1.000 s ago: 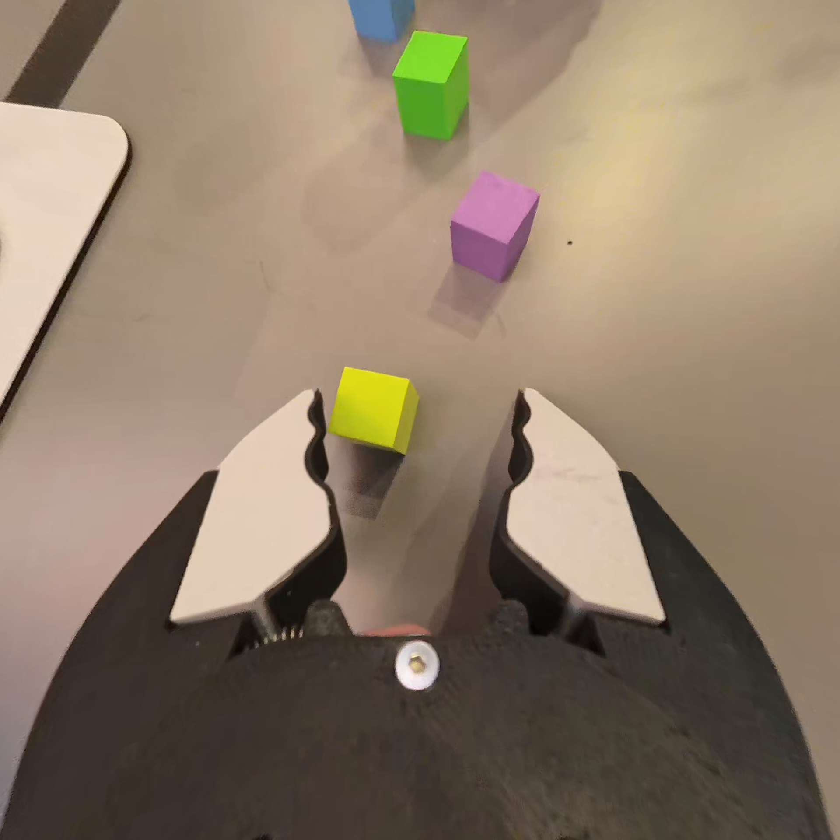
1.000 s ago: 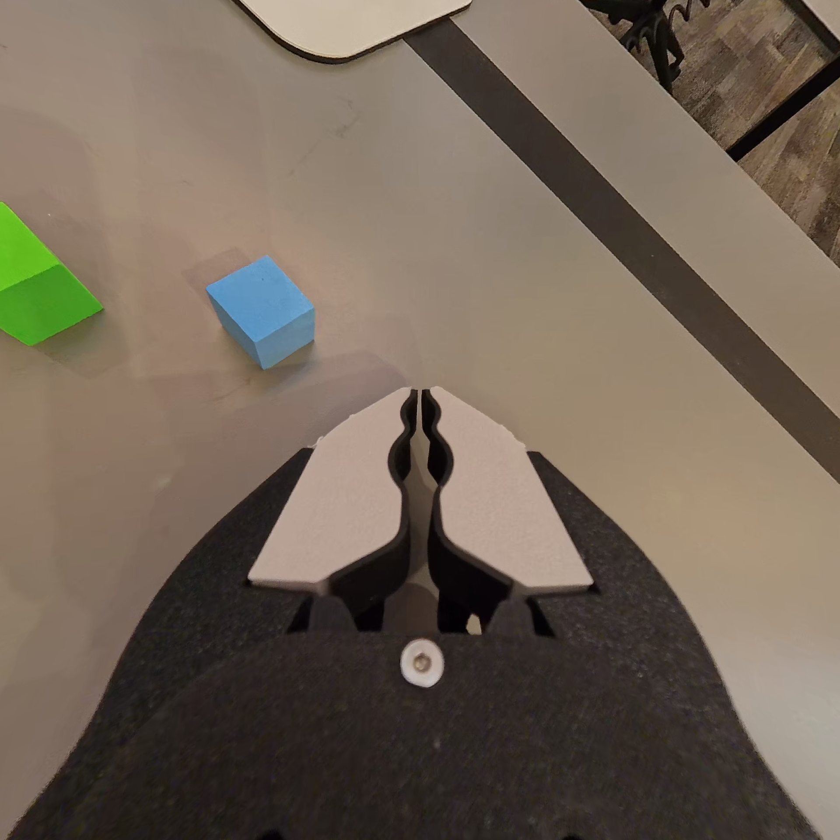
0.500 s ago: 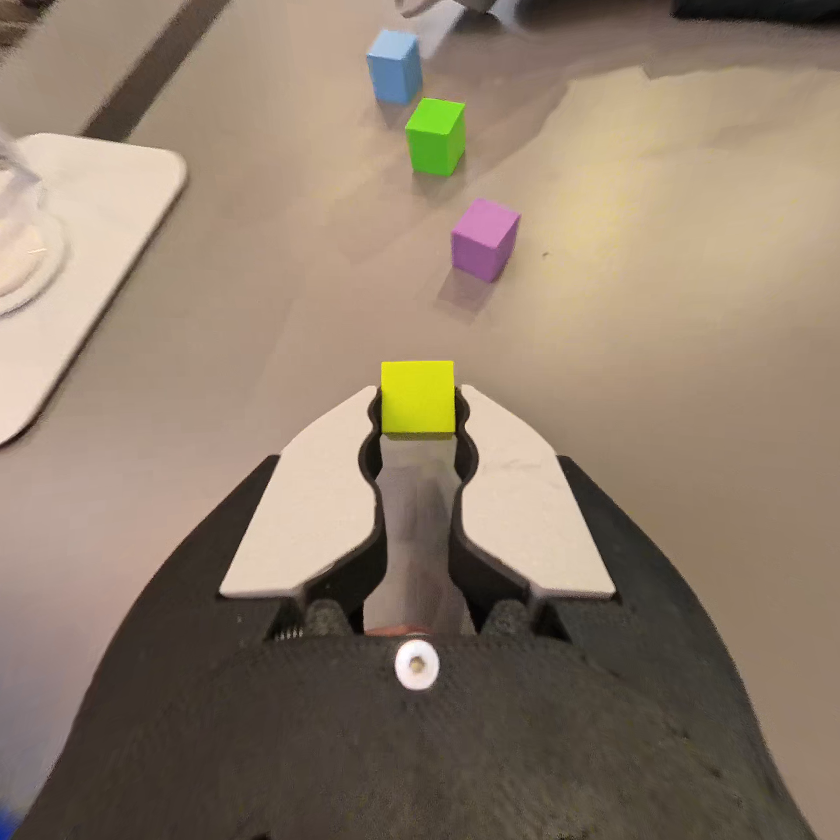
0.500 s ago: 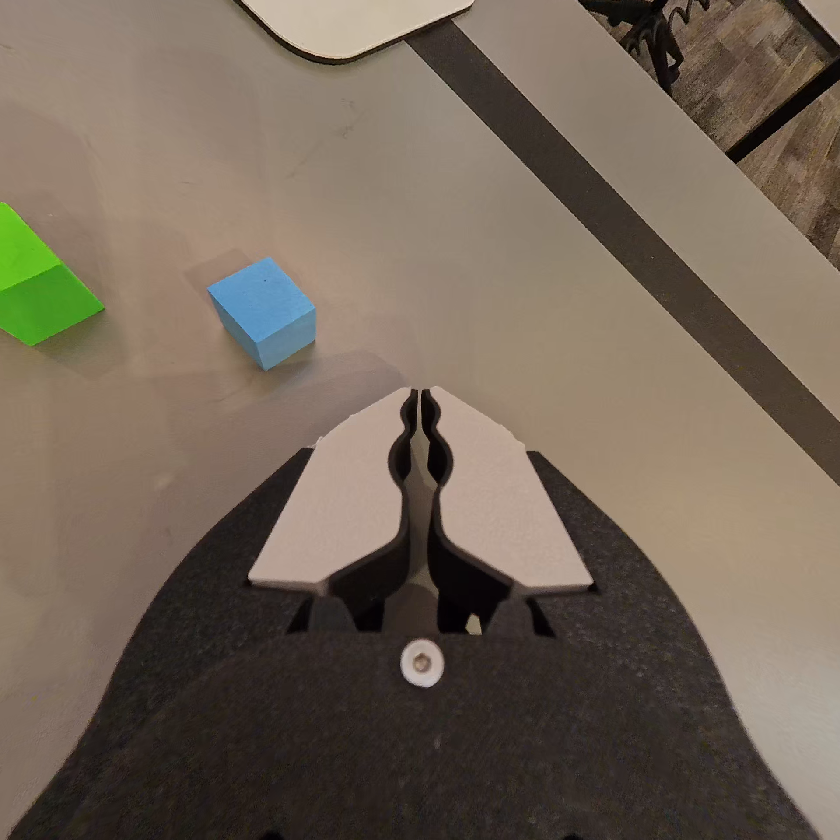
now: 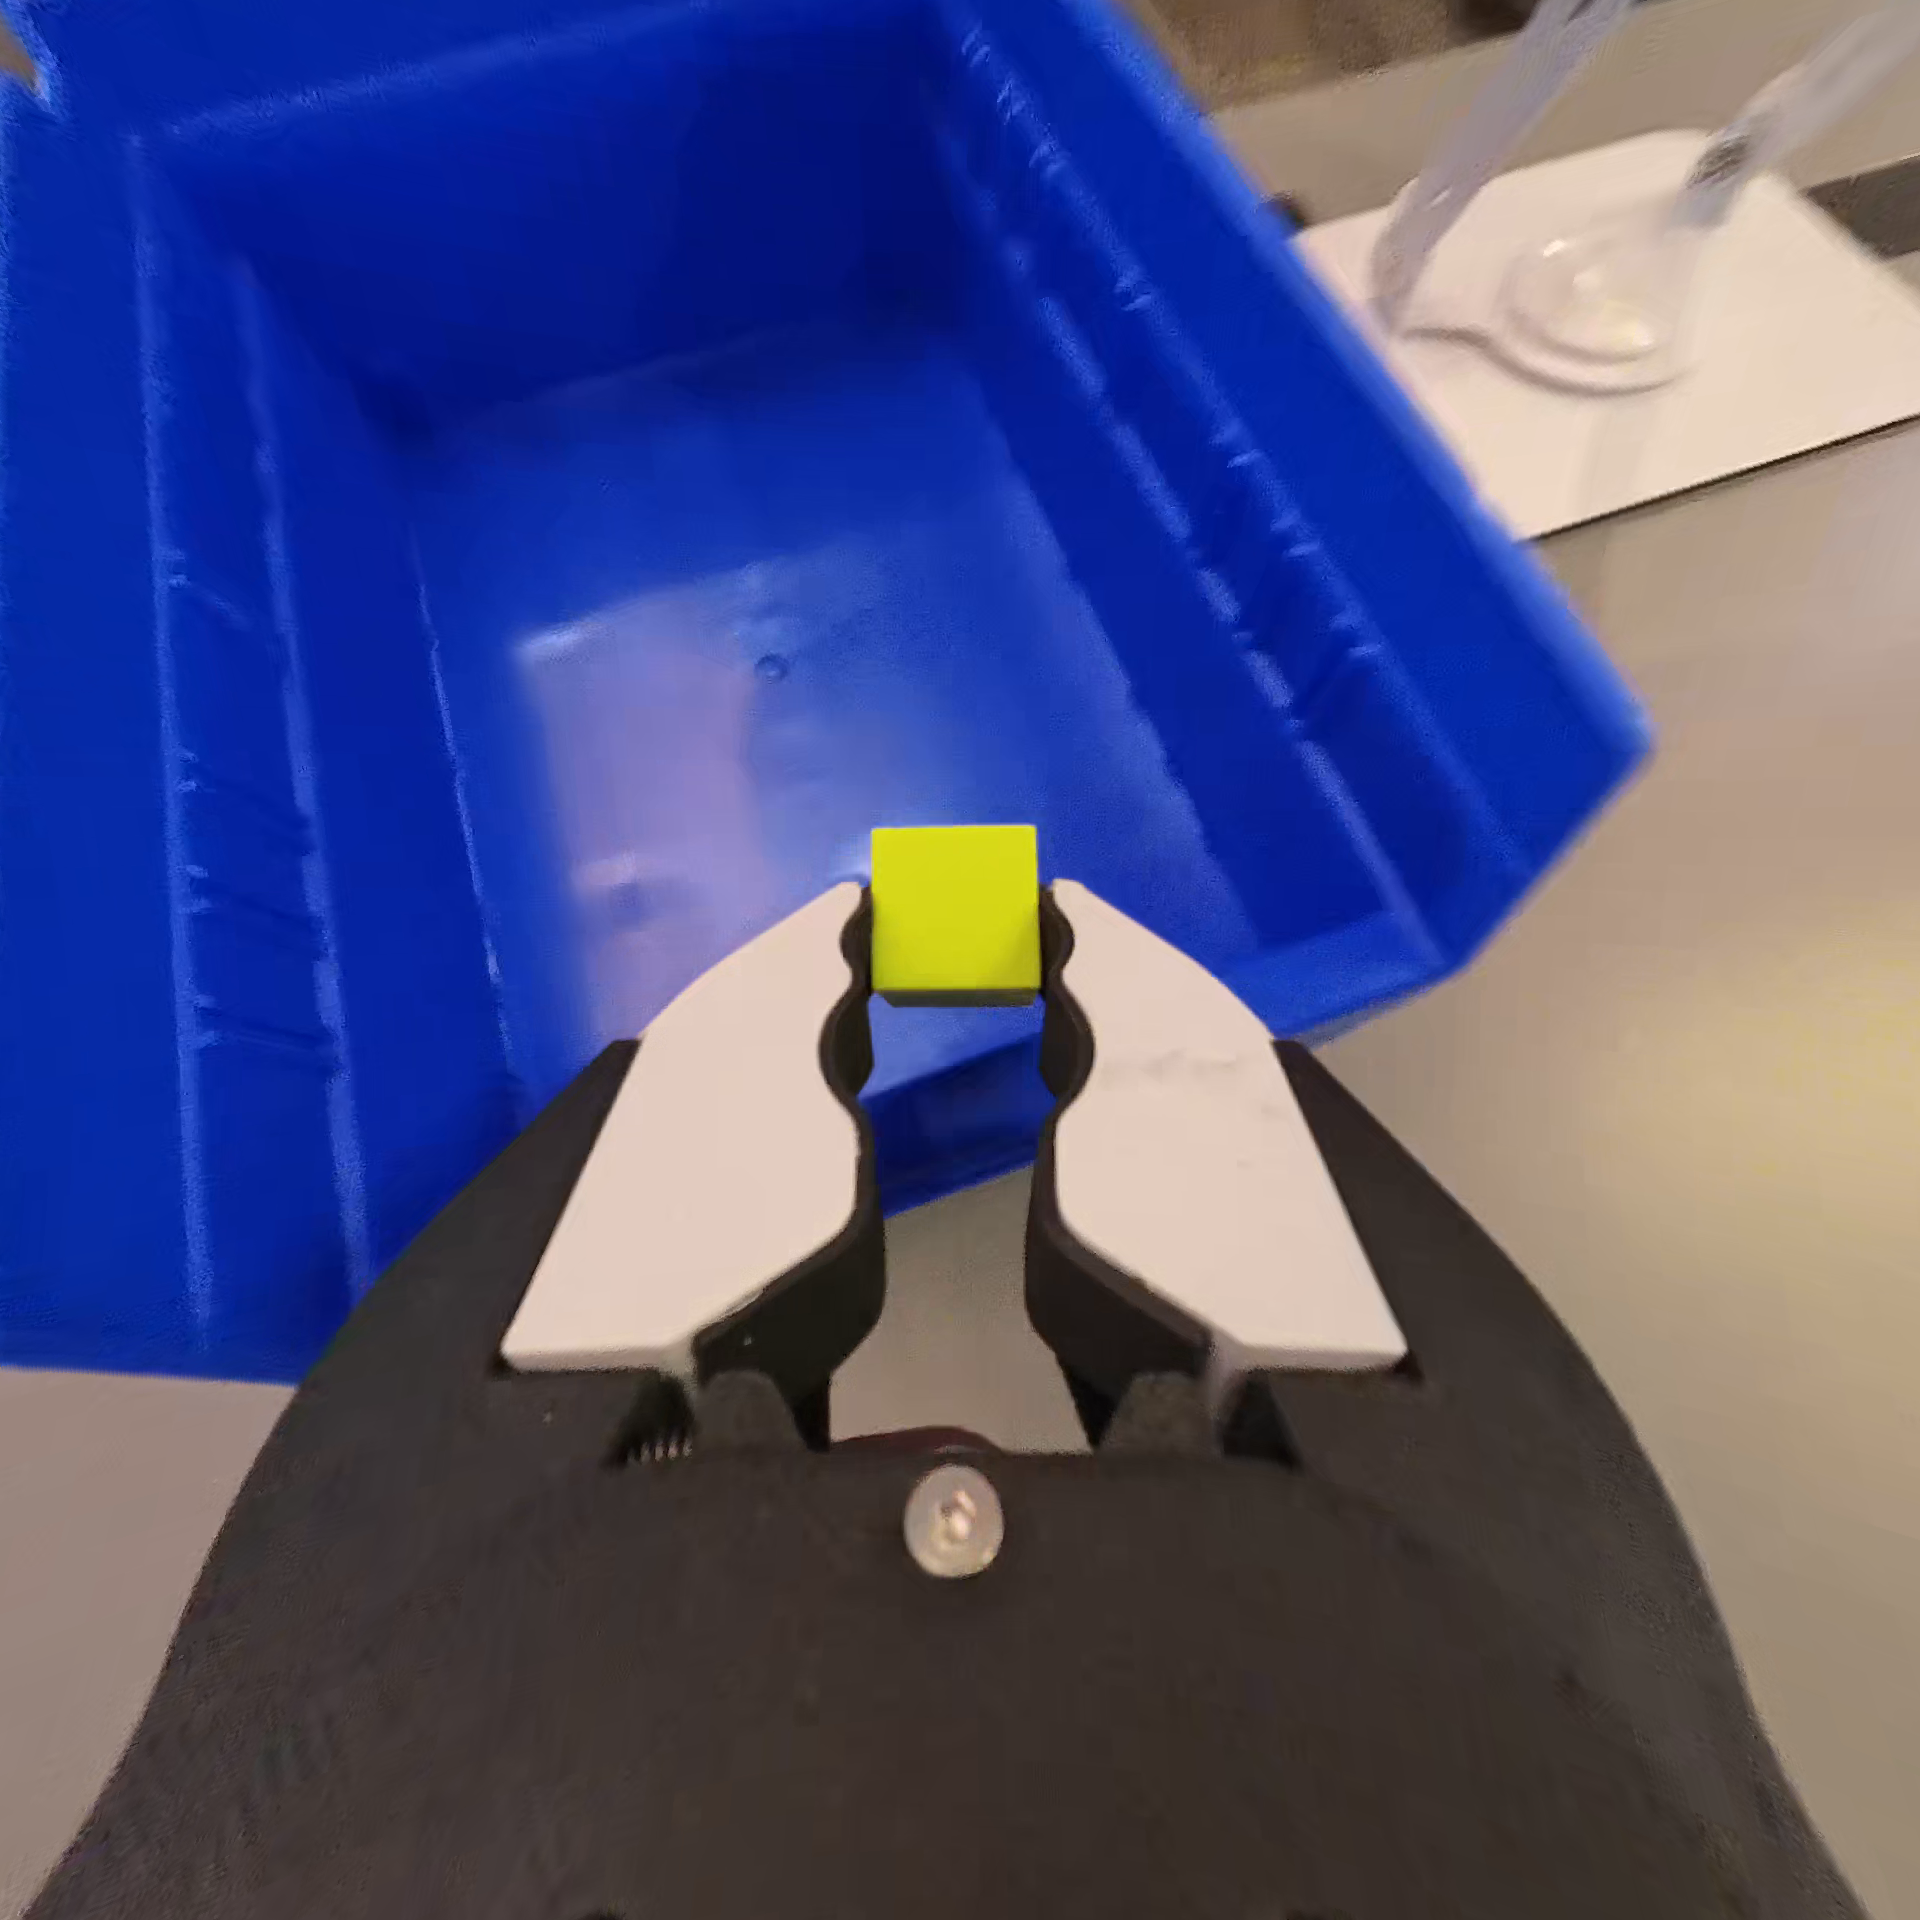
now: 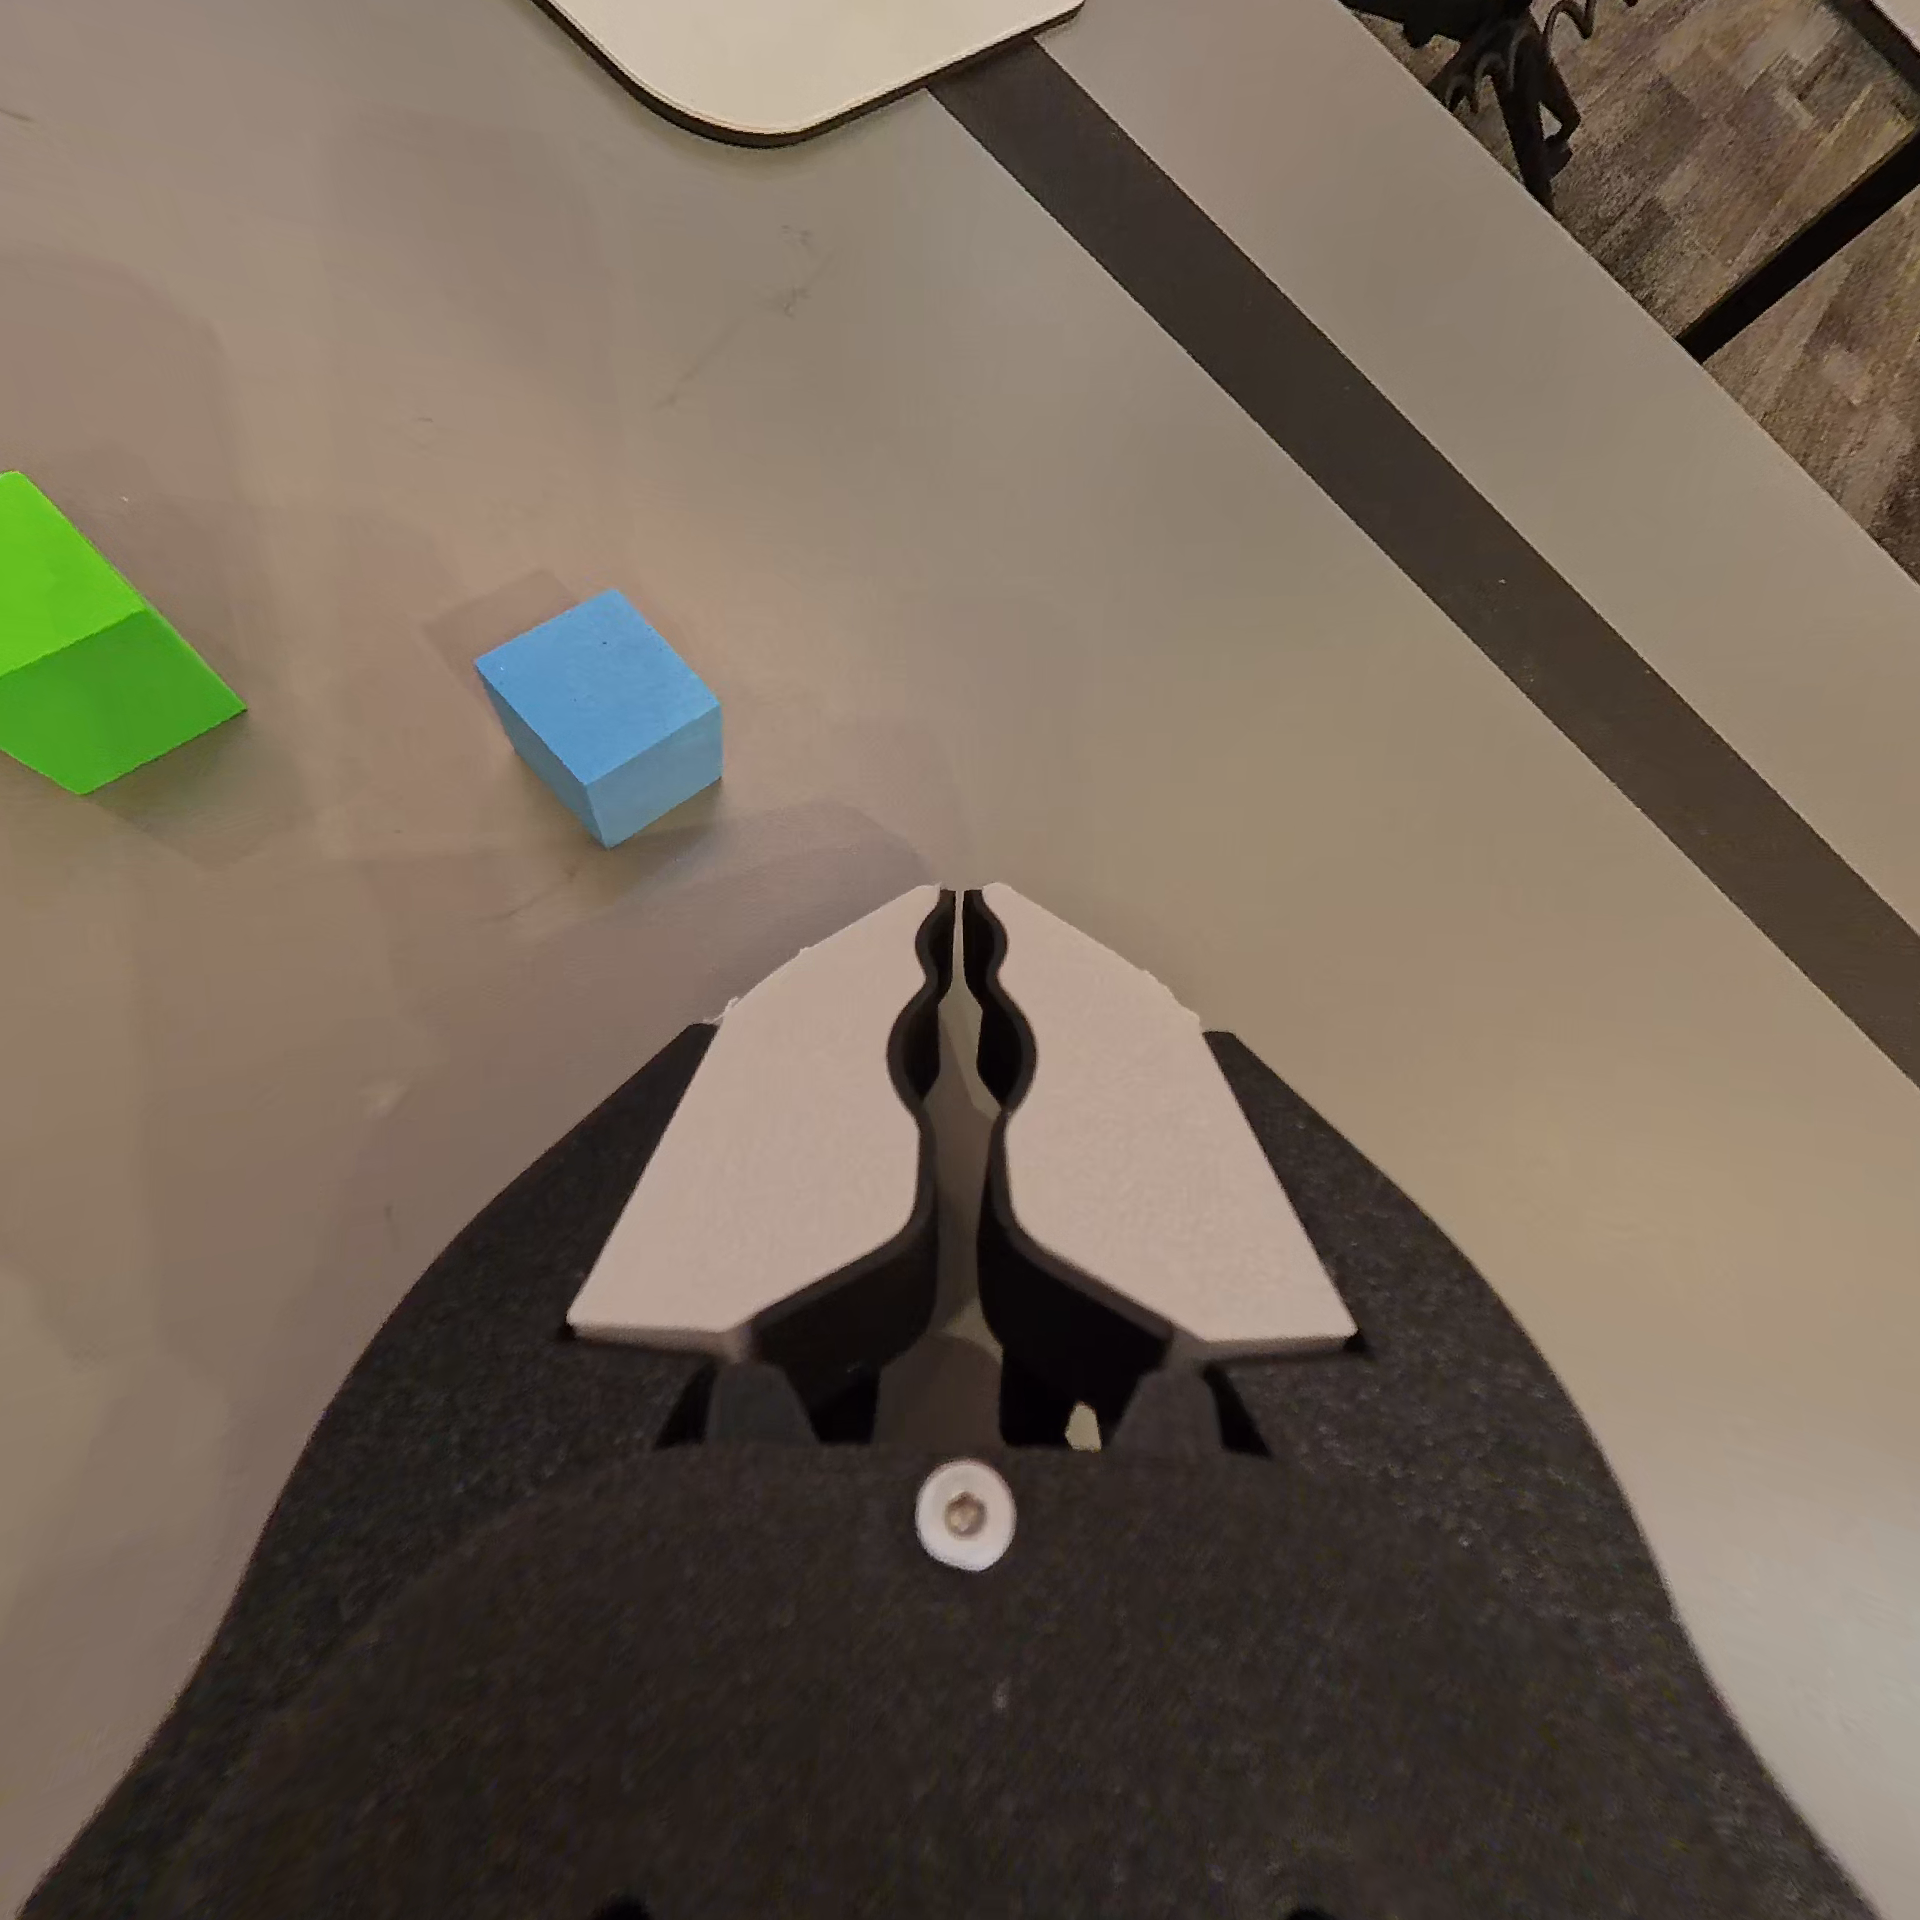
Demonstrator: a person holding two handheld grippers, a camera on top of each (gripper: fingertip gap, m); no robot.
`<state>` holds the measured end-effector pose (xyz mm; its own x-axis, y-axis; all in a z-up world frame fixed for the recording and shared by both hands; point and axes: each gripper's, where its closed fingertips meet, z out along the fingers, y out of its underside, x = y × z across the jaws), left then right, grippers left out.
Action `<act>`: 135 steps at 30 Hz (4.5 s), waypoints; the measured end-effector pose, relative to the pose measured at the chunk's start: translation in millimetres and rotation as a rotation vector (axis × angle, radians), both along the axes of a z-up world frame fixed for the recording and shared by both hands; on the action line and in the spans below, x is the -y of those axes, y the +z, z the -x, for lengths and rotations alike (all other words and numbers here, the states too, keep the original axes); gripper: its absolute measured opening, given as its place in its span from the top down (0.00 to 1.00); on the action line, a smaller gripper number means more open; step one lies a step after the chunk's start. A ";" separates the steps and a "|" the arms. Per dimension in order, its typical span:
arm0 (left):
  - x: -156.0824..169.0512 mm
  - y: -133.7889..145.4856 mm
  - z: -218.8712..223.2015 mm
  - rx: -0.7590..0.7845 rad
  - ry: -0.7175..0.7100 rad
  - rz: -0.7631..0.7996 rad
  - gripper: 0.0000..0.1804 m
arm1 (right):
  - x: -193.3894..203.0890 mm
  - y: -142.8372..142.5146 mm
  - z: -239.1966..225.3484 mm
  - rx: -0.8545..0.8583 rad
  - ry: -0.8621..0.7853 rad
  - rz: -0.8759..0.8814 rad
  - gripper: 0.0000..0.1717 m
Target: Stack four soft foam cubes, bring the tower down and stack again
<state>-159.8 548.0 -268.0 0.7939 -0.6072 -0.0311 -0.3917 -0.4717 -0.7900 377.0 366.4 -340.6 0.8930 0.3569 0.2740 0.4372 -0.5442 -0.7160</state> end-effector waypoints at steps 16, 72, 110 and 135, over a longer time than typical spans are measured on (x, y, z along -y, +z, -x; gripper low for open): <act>152.6 38.6 -163.7 -0.005 -0.626 -0.276 0.60 | 0.0 -0.2 0.1 -0.004 0.001 0.003 0.99; 95.8 94.0 -132.0 -0.025 -0.433 -0.190 0.77 | 0.0 -0.6 1.3 -0.011 0.010 0.006 0.99; 124.2 79.6 -177.6 -0.118 -0.558 -0.245 0.84 | 0.0 -0.7 2.0 -0.013 0.015 0.007 0.99; 24.1 77.1 -80.6 -0.116 -0.165 -0.216 0.67 | 0.1 -0.7 1.9 -0.018 0.016 0.010 0.99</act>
<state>-79.2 524.0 -190.9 0.6687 -0.6972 -0.2586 -0.5427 -0.2199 -0.8106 375.1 366.3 -341.3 0.8919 0.3739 0.2544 0.4332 -0.5447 -0.7181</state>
